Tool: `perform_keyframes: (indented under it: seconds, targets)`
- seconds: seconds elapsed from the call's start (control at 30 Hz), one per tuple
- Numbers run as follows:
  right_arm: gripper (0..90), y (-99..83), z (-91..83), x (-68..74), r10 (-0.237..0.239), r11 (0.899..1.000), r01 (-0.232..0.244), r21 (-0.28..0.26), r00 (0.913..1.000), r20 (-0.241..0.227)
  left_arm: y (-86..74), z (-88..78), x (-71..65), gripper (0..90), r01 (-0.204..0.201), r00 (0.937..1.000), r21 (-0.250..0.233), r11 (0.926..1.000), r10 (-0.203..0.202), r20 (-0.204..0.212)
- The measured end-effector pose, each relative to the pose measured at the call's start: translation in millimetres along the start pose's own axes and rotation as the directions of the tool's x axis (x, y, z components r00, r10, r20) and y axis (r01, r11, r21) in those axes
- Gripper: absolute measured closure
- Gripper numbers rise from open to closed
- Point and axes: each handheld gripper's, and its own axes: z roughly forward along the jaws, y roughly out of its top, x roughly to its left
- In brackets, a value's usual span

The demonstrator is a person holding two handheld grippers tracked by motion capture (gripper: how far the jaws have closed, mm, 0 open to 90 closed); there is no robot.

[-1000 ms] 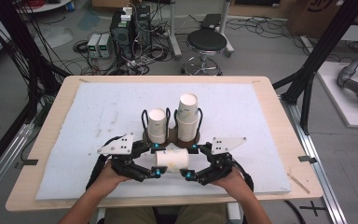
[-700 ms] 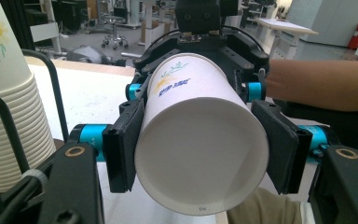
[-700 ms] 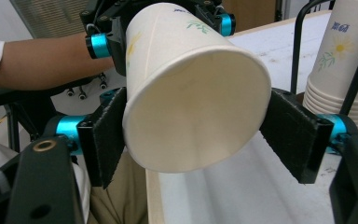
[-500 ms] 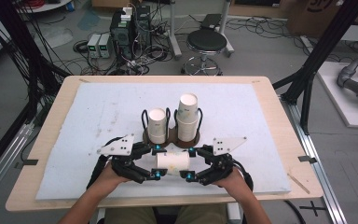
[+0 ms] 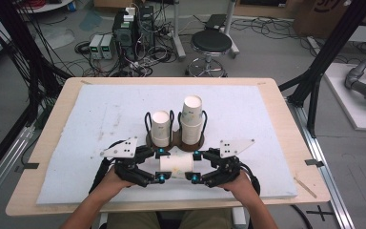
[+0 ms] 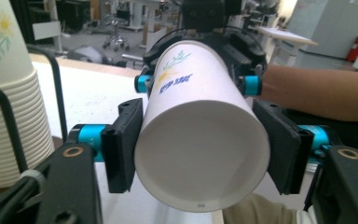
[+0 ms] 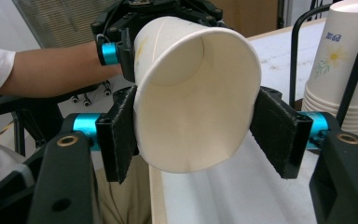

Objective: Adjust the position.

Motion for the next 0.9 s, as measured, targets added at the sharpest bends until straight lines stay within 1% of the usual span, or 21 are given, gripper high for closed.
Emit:
perform_keyframes:
  seconds: [0.03,0.13,0.17,0.2,0.23,0.3,0.47,0.57,0.67,0.77,0.8,0.9]
  targets:
    - [35.7,0.0,0.0,0.0,0.000,1.000,0.000,0.002,1.0000,0.000,-0.4,1.1,-0.4,31.7,0.002,1.0000,0.011,0.9999,-0.002,-0.007]
    - [35.7,0.0,0.4,-0.6,-0.012,1.000,0.012,0.007,0.9999,0.006,-1.7,5.1,-2.0,25.3,0.012,0.9999,0.038,0.9992,-0.011,-0.010]
    - [35.7,0.0,0.4,-0.5,-0.011,1.000,0.011,0.010,0.9999,0.008,-2.0,6.7,-2.6,22.0,0.019,0.9996,0.047,0.9987,-0.019,-0.021]
    - [35.8,0.0,0.3,-0.5,-0.011,1.000,0.011,0.010,0.9999,0.008,-2.0,7.2,-2.4,18.8,0.019,0.9995,0.055,0.9983,-0.017,-0.025]
    - [35.7,0.1,0.2,-0.4,-0.013,1.000,0.013,0.012,0.9999,0.009,-2.1,7.9,-2.7,17.1,0.023,0.9993,0.058,0.9980,-0.021,-0.031]
    - [35.7,0.6,-0.6,-0.1,-0.015,1.000,0.015,0.017,0.9998,0.012,-1.9,7.3,-2.6,16.6,0.024,0.9991,0.068,0.9974,-0.022,-0.035]
    - [35.7,2.8,-4.6,0.8,-0.024,1.000,0.023,0.021,0.9991,0.034,0.0,2.9,-2.2,16.4,0.027,0.9985,0.073,0.9970,-0.023,-0.050]
    - [35.7,5.6,-7.4,1.9,-0.034,0.999,0.032,0.035,0.9982,0.050,1.6,-0.3,-1.9,16.3,0.020,0.9977,0.083,0.9964,-0.015,-0.066]
    - [35.7,10.2,-9.8,4.0,-0.056,0.997,0.052,0.061,0.9957,0.073,3.5,-3.2,-1.9,16.3,0.009,0.9966,0.110,0.9939,0.000,-0.083]
    - [35.7,15.7,-11.9,6.4,-0.065,0.995,0.058,0.080,0.9948,0.079,5.7,-5.8,-3.0,16.3,0.003,0.9966,0.130,0.9915,0.008,-0.082]
    - [35.7,17.6,-12.3,6.6,-0.073,0.994,0.065,0.092,0.9935,0.087,6.2,-6.4,-3.6,16.4,0.002,0.9964,0.131,0.9914,0.009,-0.084]
    - [35.7,23.5,-13.2,6.8,-0.087,0.988,0.073,0.137,0.9911,0.100,8.1,-8.8,-4.2,16.4,-0.005,0.9957,0.154,0.9881,0.019,-0.091]
